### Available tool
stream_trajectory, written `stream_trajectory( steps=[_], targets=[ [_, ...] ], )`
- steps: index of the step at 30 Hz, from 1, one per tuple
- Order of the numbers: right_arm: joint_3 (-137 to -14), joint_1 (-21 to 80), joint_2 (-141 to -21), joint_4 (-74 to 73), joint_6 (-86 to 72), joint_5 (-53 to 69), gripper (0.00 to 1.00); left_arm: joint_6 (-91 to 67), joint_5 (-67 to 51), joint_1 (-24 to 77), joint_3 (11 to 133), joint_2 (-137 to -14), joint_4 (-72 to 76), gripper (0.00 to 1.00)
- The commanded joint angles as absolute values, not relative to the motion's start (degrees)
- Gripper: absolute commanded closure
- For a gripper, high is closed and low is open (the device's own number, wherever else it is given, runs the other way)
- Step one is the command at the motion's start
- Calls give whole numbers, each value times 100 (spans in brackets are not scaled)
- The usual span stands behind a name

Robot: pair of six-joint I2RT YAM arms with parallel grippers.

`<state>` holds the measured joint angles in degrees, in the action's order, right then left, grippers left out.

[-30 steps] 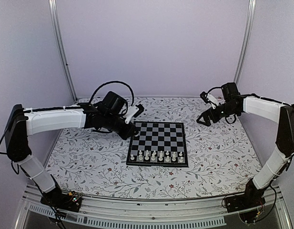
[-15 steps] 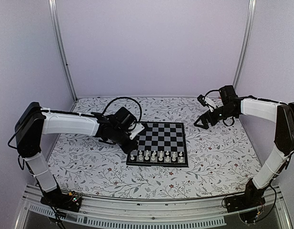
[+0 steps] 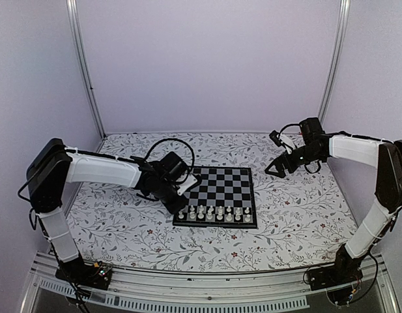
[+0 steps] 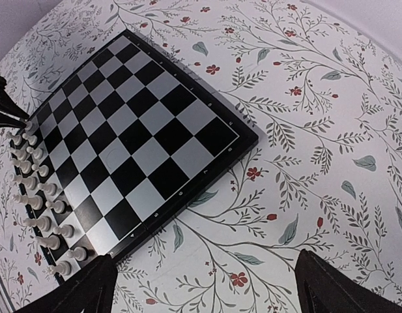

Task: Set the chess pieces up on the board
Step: Place the chess piece on the chessboard.

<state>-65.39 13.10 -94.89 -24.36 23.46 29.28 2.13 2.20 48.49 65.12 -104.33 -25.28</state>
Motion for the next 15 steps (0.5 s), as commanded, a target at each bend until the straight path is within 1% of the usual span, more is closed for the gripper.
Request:
stream_trajectory(
  steps=[1, 8, 15],
  targets=[
    [-6508, 1315, -9495, -2452, 2432, 3067, 1, 224, 206, 4913, 6672, -10523, -2574, 84],
    [-6521, 1310, -9523, -2478, 2450, 3097, 1, 207, 158, 4913, 6715, -10564, -2583, 81],
    [-6639, 1316, -9489, -2574, 2452, 3089, 1, 181, 249, 4905, 6812, -10380, -2587, 73]
  ],
)
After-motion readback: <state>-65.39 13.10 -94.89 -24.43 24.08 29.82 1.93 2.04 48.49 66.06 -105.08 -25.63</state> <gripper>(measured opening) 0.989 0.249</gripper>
